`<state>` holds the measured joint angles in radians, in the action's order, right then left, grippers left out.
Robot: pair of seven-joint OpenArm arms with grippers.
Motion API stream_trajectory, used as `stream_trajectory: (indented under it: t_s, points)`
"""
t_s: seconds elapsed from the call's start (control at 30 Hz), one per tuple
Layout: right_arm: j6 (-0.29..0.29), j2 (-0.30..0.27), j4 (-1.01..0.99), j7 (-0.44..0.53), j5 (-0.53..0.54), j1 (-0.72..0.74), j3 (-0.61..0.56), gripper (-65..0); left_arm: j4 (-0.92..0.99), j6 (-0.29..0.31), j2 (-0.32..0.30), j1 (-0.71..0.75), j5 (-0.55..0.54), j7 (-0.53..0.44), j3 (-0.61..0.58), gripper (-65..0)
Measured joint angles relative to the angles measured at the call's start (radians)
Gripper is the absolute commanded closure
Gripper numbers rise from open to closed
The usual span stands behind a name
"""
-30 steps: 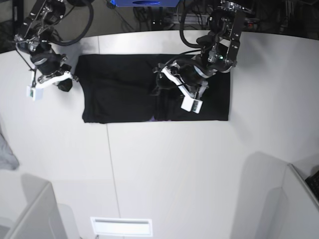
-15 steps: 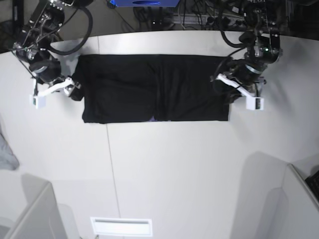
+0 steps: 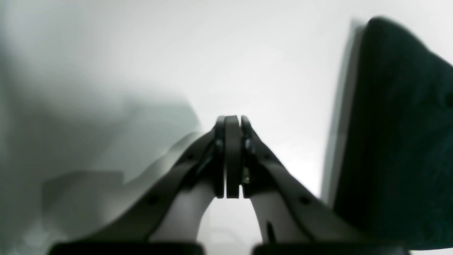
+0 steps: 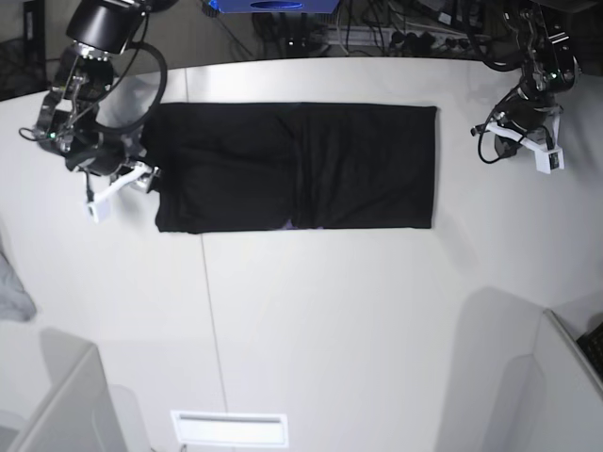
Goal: Fold the T-shirt properly
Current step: 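Release the folded end and raise the left gripper, then grasp the strip end near the right gripper with the right gripper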
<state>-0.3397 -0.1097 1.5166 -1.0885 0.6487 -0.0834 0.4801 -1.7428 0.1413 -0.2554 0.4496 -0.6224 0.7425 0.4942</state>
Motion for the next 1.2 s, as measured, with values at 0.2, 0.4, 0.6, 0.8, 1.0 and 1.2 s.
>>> stream_trajectory:
  t_s: [0.2, 0.4, 0.6, 0.8, 1.0, 1.2]
  points:
    - [-0.086, -0.014, 0.003, 0.044, 0.022, -0.048, -0.087, -45.3, 0.044, -0.001, 0.002, -0.043, 0.0, -0.01, -0.014, 0.0]
    - [-0.09, -0.001, 0.001, 0.08, 0.047, -0.057, -0.159, -45.2, 0.082, 0.0, 0.003, -0.079, -0.001, -0.006, -0.153, 0.0]
    - [-0.089, -0.005, -0.004, 0.072, 0.028, -0.063, -0.164, -18.6, 0.151, 0.0, -0.018, -0.081, -0.009, -0.222, -0.308, 0.0]
    - [-0.053, -0.006, -0.005, 0.037, -0.004, -0.049, -0.164, 0.0, 0.179, 0.015, -0.028, -0.114, 0.15, -0.315, -0.469, 0.0]
    - [0.056, 0.01, 0.129, 0.007, -0.248, -0.039, -0.172, 0.0, 0.143, -0.003, 0.014, -0.124, 0.268, -0.33, -0.598, 0.0]
    - [0.053, 0.028, 0.349, -0.032, -0.378, -0.061, -0.268, 0.0, 0.093, -0.003, 0.023, -0.114, 0.279, -0.269, -0.622, 0.0]
